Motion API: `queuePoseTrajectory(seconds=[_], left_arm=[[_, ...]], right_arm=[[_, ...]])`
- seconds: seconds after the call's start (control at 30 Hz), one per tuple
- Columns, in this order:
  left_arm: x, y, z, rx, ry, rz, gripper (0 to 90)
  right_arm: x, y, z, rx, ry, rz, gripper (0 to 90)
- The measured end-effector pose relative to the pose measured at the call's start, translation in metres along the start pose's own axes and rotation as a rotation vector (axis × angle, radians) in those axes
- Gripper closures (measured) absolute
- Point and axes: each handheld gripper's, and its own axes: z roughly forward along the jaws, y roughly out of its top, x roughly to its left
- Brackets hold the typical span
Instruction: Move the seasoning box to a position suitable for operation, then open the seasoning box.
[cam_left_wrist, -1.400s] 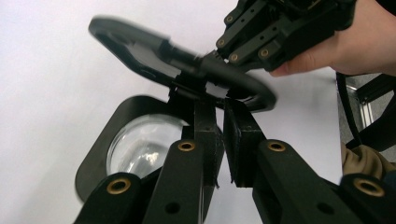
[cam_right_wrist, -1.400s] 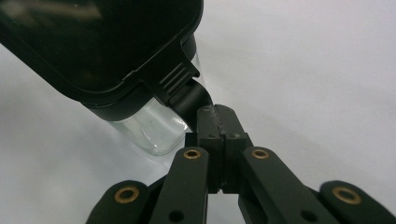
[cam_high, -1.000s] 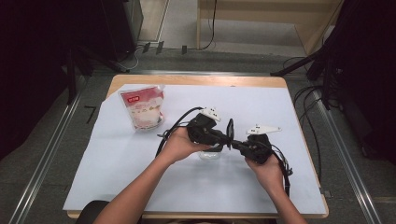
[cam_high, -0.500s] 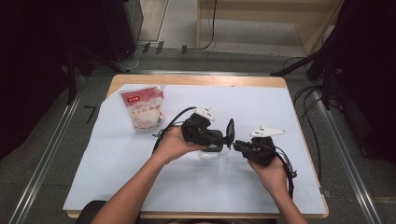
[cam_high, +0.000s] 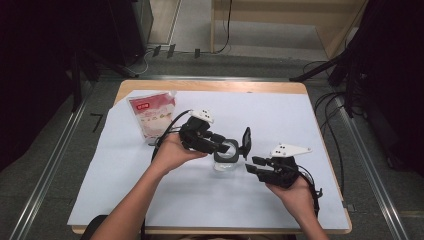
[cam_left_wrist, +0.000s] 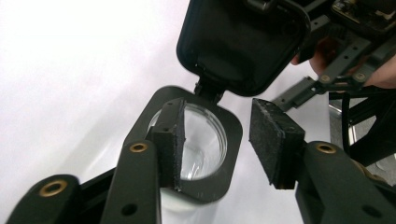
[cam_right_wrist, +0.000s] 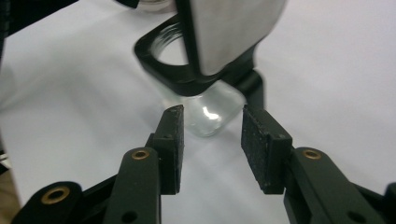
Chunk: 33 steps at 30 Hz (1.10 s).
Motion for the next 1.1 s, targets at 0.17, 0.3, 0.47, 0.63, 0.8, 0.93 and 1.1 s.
queuePoseTrajectory(seconds=[0.17,0.3,0.47,0.63,0.8,0.93,1.1], left_arm=[[0.004,-0.004,-0.013,-0.003,0.003,-0.015,50.5],[0.006,-0.011,-0.021,-0.023,0.0,-0.038,48.0],[0.009,-0.018,-0.028,-0.01,0.033,-0.036,40.5],[0.014,-0.026,-0.038,-0.002,0.046,-0.056,40.0],[0.021,-0.034,-0.051,-0.004,0.07,-0.084,41.0],[0.025,-0.041,-0.061,-0.012,0.087,-0.107,41.4],[0.031,-0.05,-0.075,-0.02,0.125,-0.129,41.6]], right_arm=[[0.019,0.001,0.003,0.048,0.04,-0.011,59.8],[0.026,0.003,0.005,0.032,0.056,-0.027,56.2],[0.034,0.004,0.012,0.044,0.079,-0.037,53.0],[0.041,0.005,0.02,0.062,0.099,-0.064,51.2],[0.046,0.005,0.028,0.083,0.118,-0.094,50.3],[0.049,0.006,0.032,0.09,0.124,-0.099,50.4],[0.051,0.007,0.038,0.098,0.134,-0.114,50.0]])
